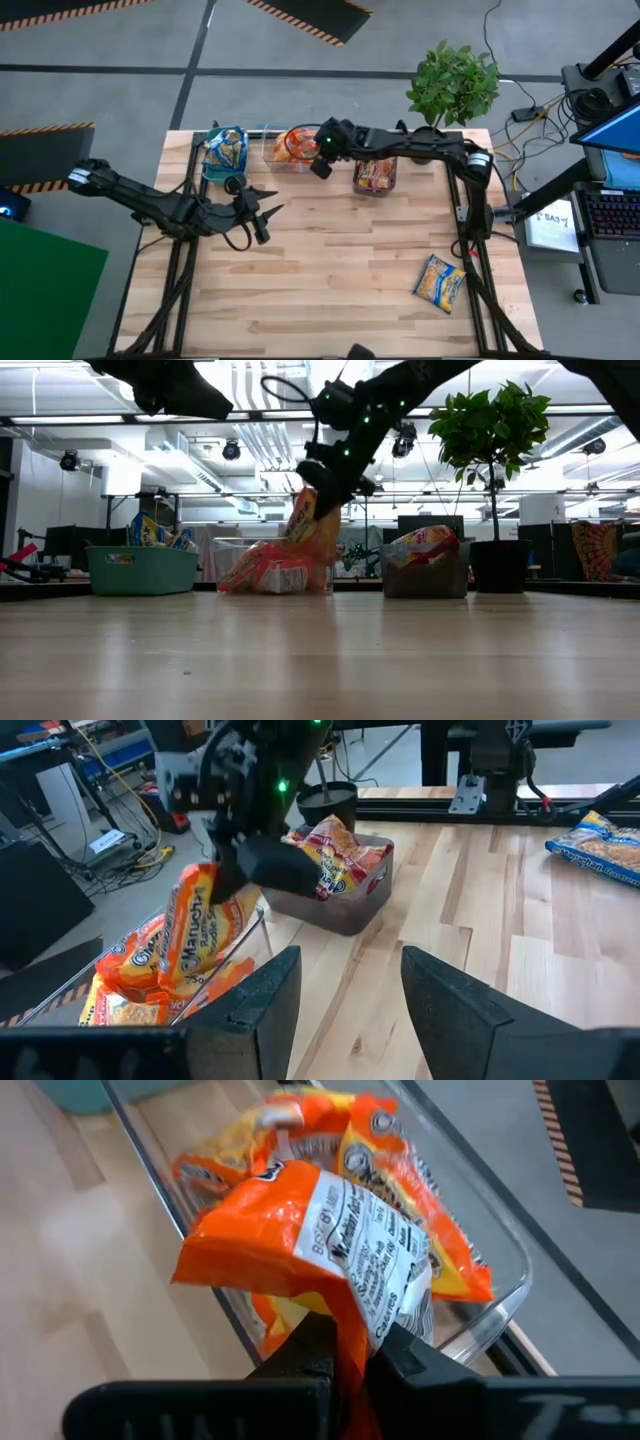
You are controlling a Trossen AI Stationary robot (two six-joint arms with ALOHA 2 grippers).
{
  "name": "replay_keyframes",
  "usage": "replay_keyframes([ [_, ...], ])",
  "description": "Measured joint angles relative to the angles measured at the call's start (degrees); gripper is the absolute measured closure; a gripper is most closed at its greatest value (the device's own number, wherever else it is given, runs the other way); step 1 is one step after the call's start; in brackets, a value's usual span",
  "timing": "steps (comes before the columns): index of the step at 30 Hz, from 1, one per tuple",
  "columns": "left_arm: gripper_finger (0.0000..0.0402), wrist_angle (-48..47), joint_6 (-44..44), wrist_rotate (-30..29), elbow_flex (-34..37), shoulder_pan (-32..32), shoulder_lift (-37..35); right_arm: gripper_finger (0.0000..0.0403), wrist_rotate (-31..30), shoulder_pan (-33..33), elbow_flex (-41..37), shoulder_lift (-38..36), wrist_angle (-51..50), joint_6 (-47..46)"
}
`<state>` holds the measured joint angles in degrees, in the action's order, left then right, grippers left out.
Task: Sort Maruchan noodles
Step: Put the orange noodle pack into the transparent bin
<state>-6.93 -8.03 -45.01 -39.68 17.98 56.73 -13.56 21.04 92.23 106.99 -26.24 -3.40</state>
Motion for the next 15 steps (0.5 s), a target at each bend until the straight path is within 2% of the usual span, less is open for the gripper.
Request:
replay_keyframes([
  [4,0.0245,0.0,0.0,0.0,0.0,0.0,0.0,0.0366,-1.0,0.0,0.0,1.1,0.3,0.0],
  [11,0.0245,0.0,0.0,0.0,0.0,0.0,0.0,0.0282,-5.4,0.1,0.0,0.8,0.3,-0.5],
  [15,0.0245,0.0,0.0,0.0,0.0,0.0,0.0,0.0248,-6.5,0.1,0.0,0.4,1.2,-0.5],
])
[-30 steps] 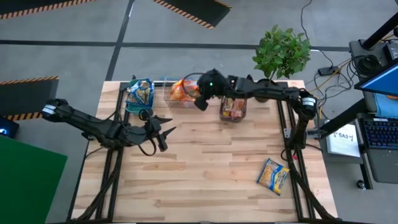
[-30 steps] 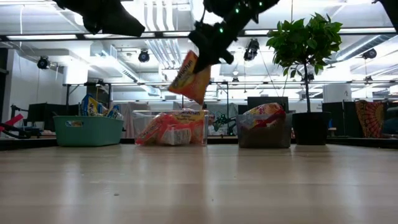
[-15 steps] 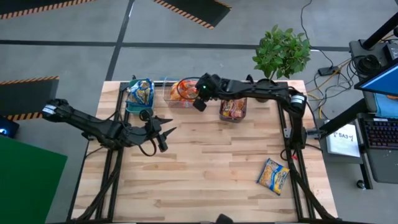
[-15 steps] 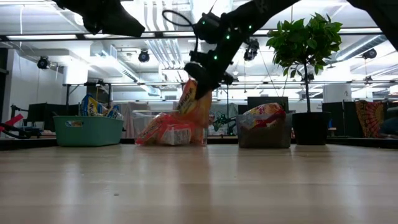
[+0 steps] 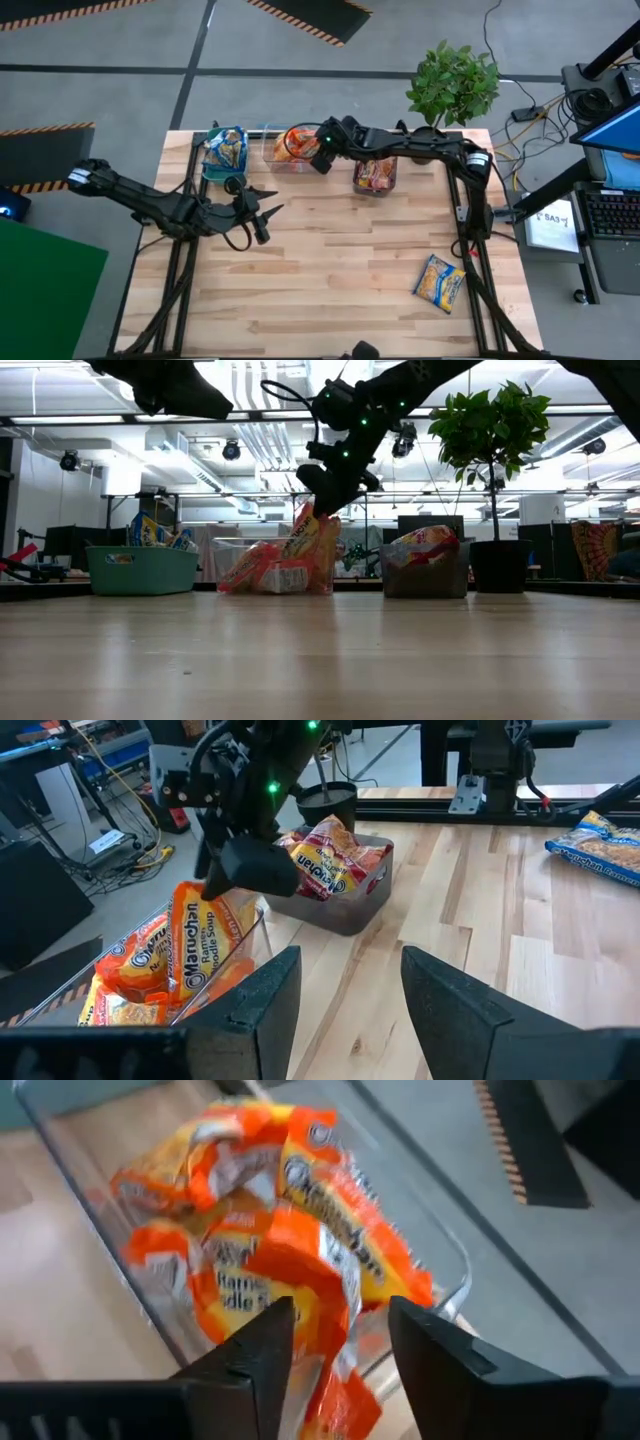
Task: Sort Maruchan noodles
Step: Put the orange noodle pack into the transparent bin
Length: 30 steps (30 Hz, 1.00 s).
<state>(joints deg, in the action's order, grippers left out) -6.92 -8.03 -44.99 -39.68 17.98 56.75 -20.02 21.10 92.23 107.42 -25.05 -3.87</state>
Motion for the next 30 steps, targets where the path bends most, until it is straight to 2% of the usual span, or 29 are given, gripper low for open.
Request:
replay_keyframes([
  [5,0.0245,0.0,0.0,0.0,0.0,0.0,0.0,0.0238,-4.2,0.0,0.0,0.2,4.2,0.6],
  [14,0.0245,0.4,-0.2,0.0,0.0,0.0,0.0,0.0271,-3.8,0.3,0.0,5.6,4.3,2.0],
  [20,0.0245,0.4,-0.2,0.1,0.0,0.0,0.0,0.0286,-4.0,0.0,0.0,5.3,2.8,0.7],
  [30,0.0245,0.8,-0.6,0.2,0.0,0.0,0.0,0.0256,-4.1,-0.5,0.3,0.6,0.0,-1.0],
])
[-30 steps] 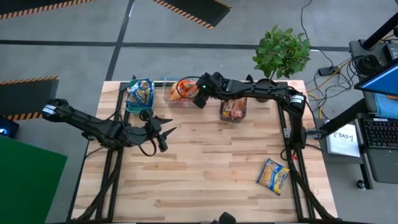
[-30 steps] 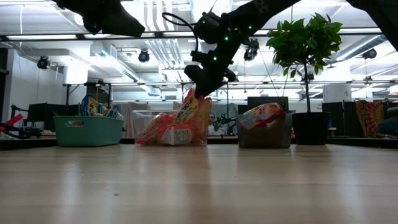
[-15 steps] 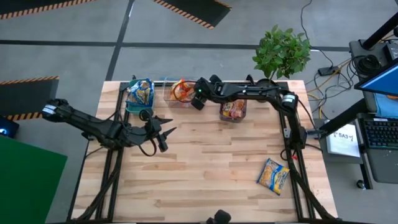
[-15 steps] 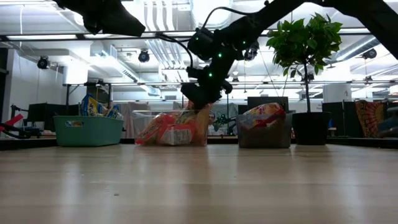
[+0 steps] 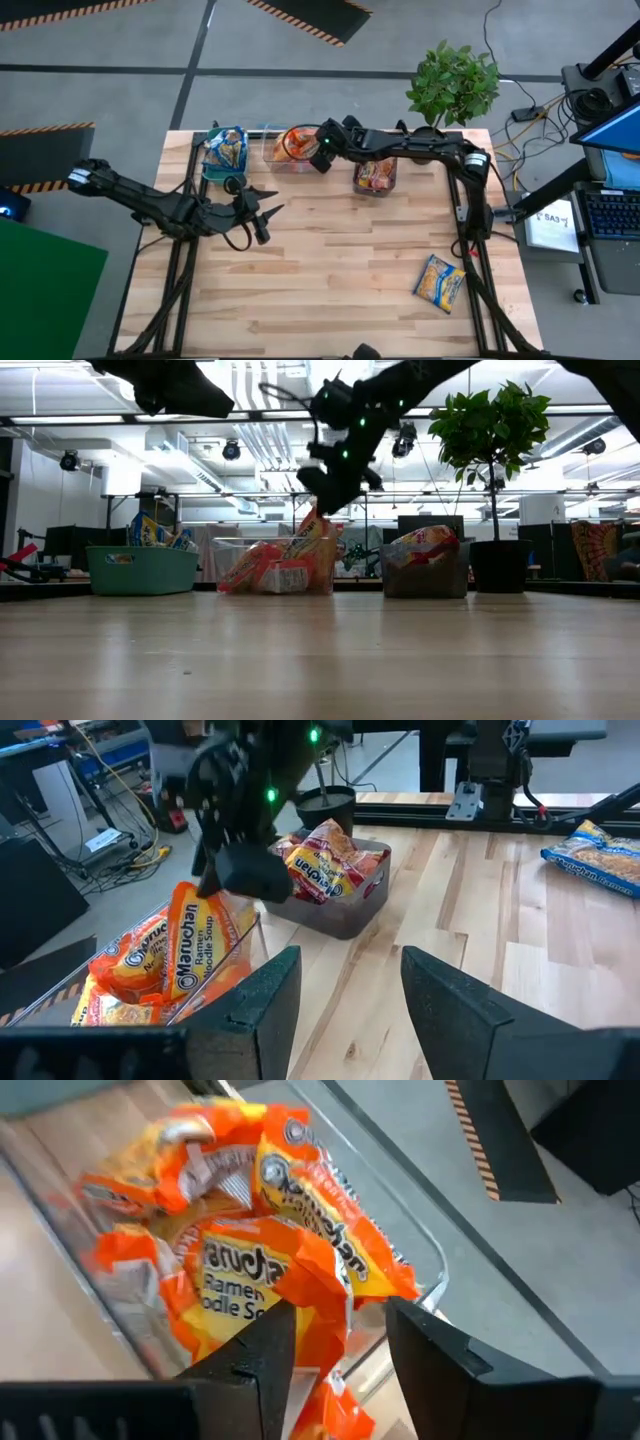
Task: Sort Maruchan noodles
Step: Put the orange noodle pack into the transparent bin, then put the blue noodle pack into the green bin
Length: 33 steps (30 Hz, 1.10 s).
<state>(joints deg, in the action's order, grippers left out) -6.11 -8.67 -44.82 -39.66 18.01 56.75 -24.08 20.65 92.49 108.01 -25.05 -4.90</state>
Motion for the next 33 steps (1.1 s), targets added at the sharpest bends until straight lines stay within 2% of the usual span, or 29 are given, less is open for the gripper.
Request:
replay_keyframes([
  [5,0.0245,0.0,0.0,0.3,0.0,0.2,0.0,0.0246,0.5,-1.9,3.2,-3.2,-6.6,-2.1],
  [8,0.0245,0.0,0.0,0.4,0.0,0.4,0.0,0.0249,2.8,-4.5,6.6,-5.0,-13.3,-4.7],
  [12,0.0245,0.1,-0.1,0.5,0.0,0.4,0.0,0.0261,6.0,-9.5,9.9,-7.5,-21.9,-7.9],
  [17,0.0245,0.4,-1.3,0.5,0.0,0.4,-0.1,0.0281,6.6,-16.7,10.5,-10.3,-28.9,-12.6],
  [20,0.0245,0.5,-2.0,1.0,0.0,0.6,-0.1,0.0299,11.6,-20.1,10.5,-11.1,-35.8,-17.6],
  [23,0.0245,0.8,-2.4,2.5,0.0,0.6,-0.1,0.0323,17.9,-23.3,10.1,-10.8,-45.0,-24.3],
  [26,0.0244,1.3,-2.4,2.6,0.0,0.6,-0.2,0.0347,20.8,-28.0,8.0,-10.6,-52.5,-30.6],
  [29,0.0245,1.5,-2.4,3.1,0.0,0.7,-0.2,0.0369,22.9,-33.7,4.4,-10.6,-56.6,-35.9],
  [33,0.0244,1.5,-2.4,3.9,0.0,0.8,-0.2,0.039,23.1,-41.9,-1.9,-10.6,-56.8,-42.1],
])
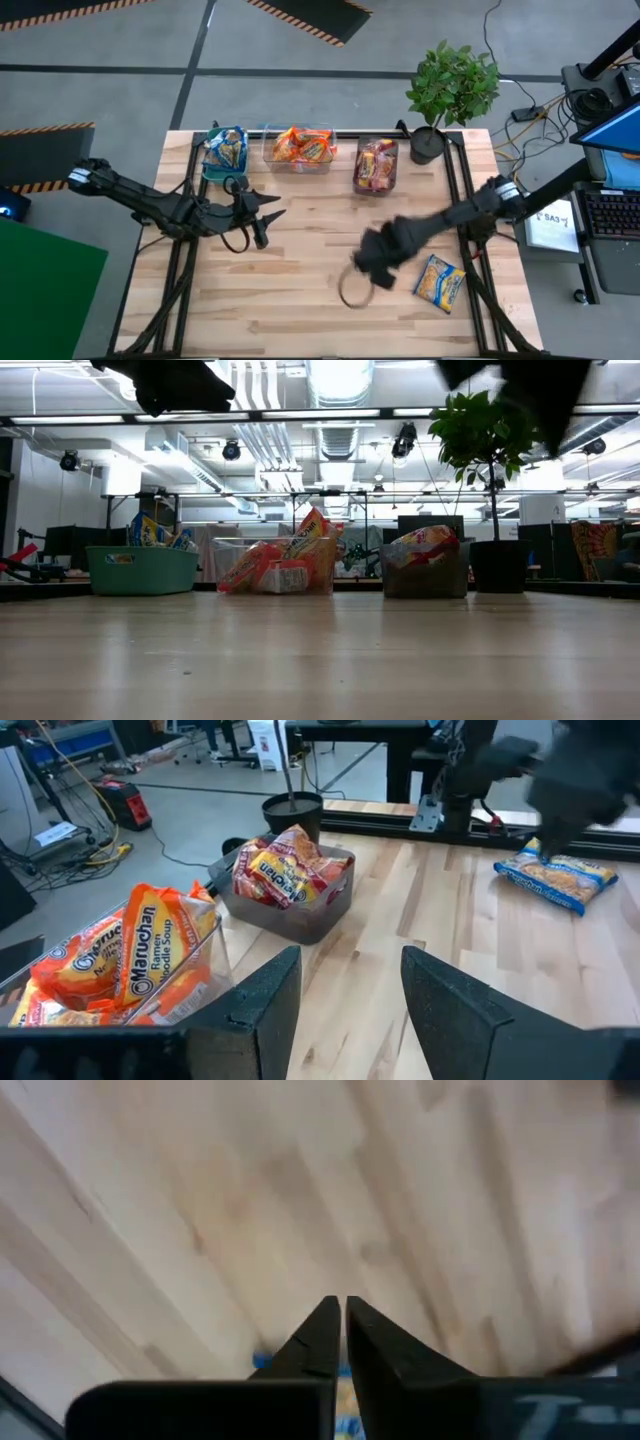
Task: Sort Maruchan noodles
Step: Put the blue noodle pack into the green bin
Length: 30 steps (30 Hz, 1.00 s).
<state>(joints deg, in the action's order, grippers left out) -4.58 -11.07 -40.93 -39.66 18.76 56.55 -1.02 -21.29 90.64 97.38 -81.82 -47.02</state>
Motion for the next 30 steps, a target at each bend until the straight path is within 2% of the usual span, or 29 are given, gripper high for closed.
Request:
replay_keyframes([
  [2,0.0244,0.0,0.0,0.0,0.0,0.0,0.0,0.0393,1.2,-3.9,-3.5,0.1,0.0,-3.8],
  [7,0.0244,-0.1,-0.2,0.0,0.0,0.1,0.0,0.0394,10.7,-11.6,-12.6,0.2,-0.2,-11.0],
  [10,0.0244,-0.1,-0.2,0.0,0.0,0.2,0.0,0.0394,11.7,-15.0,-18.0,0.2,-0.4,-15.1],
  [16,0.0244,-0.1,-0.2,0.0,0.0,0.2,0.0,0.0394,14.1,-16.9,-26.8,0.2,0.7,-18.8],
  [20,0.0245,-0.1,-0.1,0.0,0.0,0.2,0.0,0.0394,18.6,-16.9,-30.3,0.2,3.6,-17.8],
  [27,0.0244,-0.1,0.0,0.0,0.0,0.2,0.0,0.0394,17.9,-16.4,-32.2,0.2,17.3,-20.9],
  [30,0.0244,-0.1,0.0,0.0,0.0,0.2,0.0,0.0394,11.1,-15.2,-31.1,0.2,22.5,-22.8],
])
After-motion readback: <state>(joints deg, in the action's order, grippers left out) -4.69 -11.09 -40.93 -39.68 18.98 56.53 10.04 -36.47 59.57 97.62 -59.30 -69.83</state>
